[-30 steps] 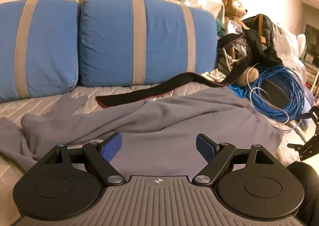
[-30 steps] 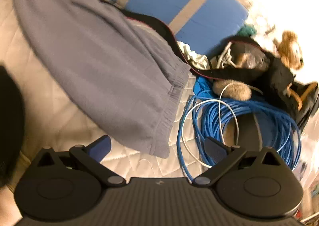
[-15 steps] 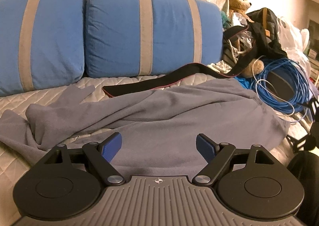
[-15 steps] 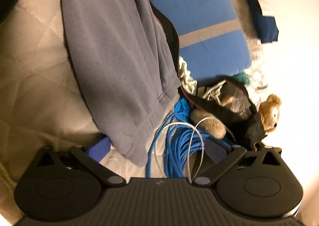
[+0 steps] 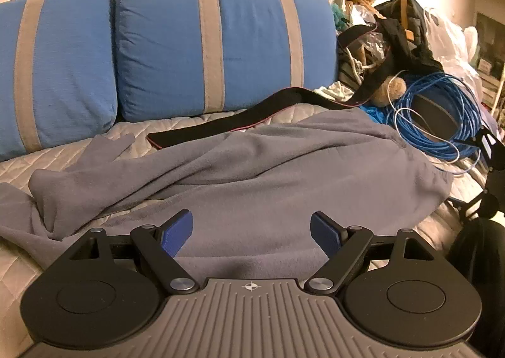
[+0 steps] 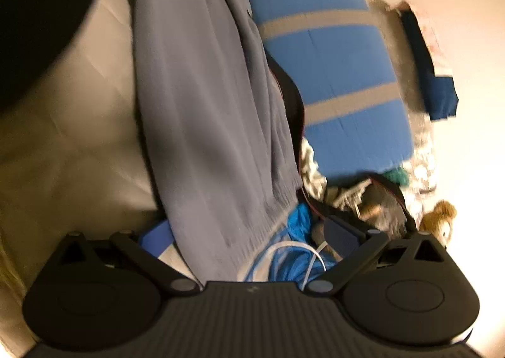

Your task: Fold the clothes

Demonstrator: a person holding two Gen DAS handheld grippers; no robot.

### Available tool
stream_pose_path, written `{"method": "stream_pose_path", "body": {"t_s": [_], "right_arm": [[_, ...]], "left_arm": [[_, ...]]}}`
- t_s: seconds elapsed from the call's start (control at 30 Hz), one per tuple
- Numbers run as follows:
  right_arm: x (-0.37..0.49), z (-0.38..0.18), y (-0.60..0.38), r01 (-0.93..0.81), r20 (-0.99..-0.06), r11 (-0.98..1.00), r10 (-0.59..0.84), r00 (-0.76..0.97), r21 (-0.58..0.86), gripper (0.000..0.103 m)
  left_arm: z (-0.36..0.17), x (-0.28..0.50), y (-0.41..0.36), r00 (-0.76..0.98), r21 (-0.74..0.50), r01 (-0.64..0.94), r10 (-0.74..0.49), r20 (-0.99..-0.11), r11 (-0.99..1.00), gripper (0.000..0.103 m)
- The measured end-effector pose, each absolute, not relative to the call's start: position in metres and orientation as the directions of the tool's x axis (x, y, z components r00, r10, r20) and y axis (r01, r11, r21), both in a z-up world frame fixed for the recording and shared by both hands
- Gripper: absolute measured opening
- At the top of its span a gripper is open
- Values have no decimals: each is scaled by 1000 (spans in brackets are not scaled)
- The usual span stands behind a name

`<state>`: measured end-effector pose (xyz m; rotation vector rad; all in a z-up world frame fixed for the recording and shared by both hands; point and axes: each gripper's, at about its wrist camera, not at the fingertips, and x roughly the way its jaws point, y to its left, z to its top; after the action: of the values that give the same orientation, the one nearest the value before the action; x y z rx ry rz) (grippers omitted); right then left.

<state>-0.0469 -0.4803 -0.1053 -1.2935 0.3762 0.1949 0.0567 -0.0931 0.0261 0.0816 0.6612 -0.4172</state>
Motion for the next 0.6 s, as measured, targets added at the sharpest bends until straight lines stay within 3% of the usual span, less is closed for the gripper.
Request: {"method": "stream_pose_path", "body": {"t_s": [0.37, 0.43, 0.53, 0.6], "right_arm": [[-25, -109, -494, -275, -328, 238, -225, 918, -932, 101], [-23, -111, -497, -290, -338, 218, -232, 912, -932, 95], [-25, -117, -493, -348, -379, 169, -216, 900, -922, 76], [-27, -122, -489, -397, -416, 127, -205, 886, -909, 50]], "left_arm": [[23, 56, -94, 706, -54, 404, -349, -616, 913, 81], [22, 55, -95, 702, -58, 410, -355, -617, 910, 81], [21, 50, -101, 696, -35, 441, -366, -617, 897, 81], [19, 44, -109, 694, 18, 485, -373, -616, 874, 81]]}}
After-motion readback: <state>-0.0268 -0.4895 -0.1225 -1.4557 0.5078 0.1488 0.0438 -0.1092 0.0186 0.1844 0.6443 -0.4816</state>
